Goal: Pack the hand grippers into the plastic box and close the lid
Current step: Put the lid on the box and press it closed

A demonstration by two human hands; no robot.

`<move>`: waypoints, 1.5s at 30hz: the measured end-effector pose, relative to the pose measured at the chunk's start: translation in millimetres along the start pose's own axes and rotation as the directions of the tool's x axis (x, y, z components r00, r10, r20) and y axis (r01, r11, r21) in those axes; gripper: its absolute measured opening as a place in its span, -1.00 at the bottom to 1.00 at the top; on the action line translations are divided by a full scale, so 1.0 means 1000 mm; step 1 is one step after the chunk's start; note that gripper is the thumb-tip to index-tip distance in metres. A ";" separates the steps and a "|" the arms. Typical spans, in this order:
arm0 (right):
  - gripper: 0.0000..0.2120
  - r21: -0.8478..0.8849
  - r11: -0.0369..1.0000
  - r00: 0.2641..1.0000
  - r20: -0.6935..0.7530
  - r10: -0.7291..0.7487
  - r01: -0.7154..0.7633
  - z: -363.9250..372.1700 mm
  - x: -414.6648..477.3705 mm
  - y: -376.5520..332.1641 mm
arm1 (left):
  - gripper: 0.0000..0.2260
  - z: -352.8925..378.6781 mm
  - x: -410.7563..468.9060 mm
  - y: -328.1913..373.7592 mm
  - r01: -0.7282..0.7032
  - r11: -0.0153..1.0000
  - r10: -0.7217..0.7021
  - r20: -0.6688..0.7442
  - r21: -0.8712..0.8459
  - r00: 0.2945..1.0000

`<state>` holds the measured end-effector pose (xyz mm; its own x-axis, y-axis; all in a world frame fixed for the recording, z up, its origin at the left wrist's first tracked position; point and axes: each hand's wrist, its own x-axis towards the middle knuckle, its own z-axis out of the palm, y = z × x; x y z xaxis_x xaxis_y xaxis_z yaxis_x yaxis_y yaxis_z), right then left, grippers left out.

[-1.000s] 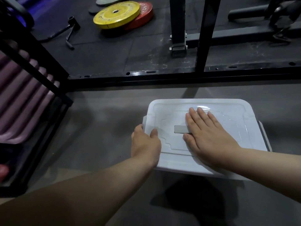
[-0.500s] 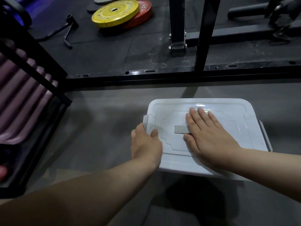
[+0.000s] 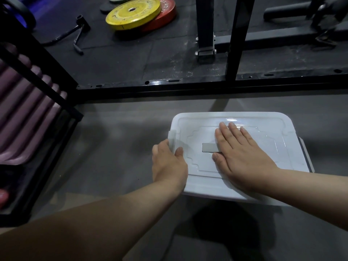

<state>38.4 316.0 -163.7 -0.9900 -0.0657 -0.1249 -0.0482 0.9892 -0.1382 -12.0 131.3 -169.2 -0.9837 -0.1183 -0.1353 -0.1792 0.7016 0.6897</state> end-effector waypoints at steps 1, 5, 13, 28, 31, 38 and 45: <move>-0.34 0.000 1.000 1.000 -0.001 0.000 0.000 0.000 0.000 0.000 | -0.71 0.001 0.000 0.001 -0.008 0.999 0.008 -0.002 0.039 1.000; -0.32 -0.005 1.000 1.000 -0.001 0.002 -0.002 0.000 0.001 0.000 | -0.52 0.007 -0.005 0.003 -0.148 0.939 0.142 0.043 0.310 0.989; -0.35 0.063 0.996 0.997 0.039 -0.060 0.058 -0.006 0.000 0.017 | -0.39 0.025 -0.008 0.023 -0.519 0.614 0.353 0.382 0.595 0.854; -0.40 0.105 0.976 0.981 -0.015 0.195 -0.192 -0.003 -0.063 0.094 | -0.36 0.065 -0.033 0.061 -0.746 0.470 0.483 0.570 0.472 0.665; -0.39 0.367 0.875 0.937 -0.027 0.348 -0.315 0.007 -0.069 0.099 | -0.38 0.072 -0.038 0.069 -0.783 0.444 0.509 0.596 0.436 0.621; -0.27 0.822 0.337 0.773 0.181 0.609 -0.458 0.024 -0.067 0.113 | -0.40 0.087 -0.046 0.083 -0.839 0.386 0.566 0.620 0.384 0.544; -0.54 0.819 0.454 0.792 0.000 0.610 -0.350 0.018 -0.066 0.109 | -0.40 0.090 -0.046 0.083 -0.840 0.383 0.566 0.621 0.384 0.542</move>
<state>101.3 425.6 -188.5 -0.8135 0.5518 -0.1835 0.4336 0.3654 -0.8237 19.6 258.2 -169.1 -0.6266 0.7693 -0.1249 0.7627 0.6382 0.1045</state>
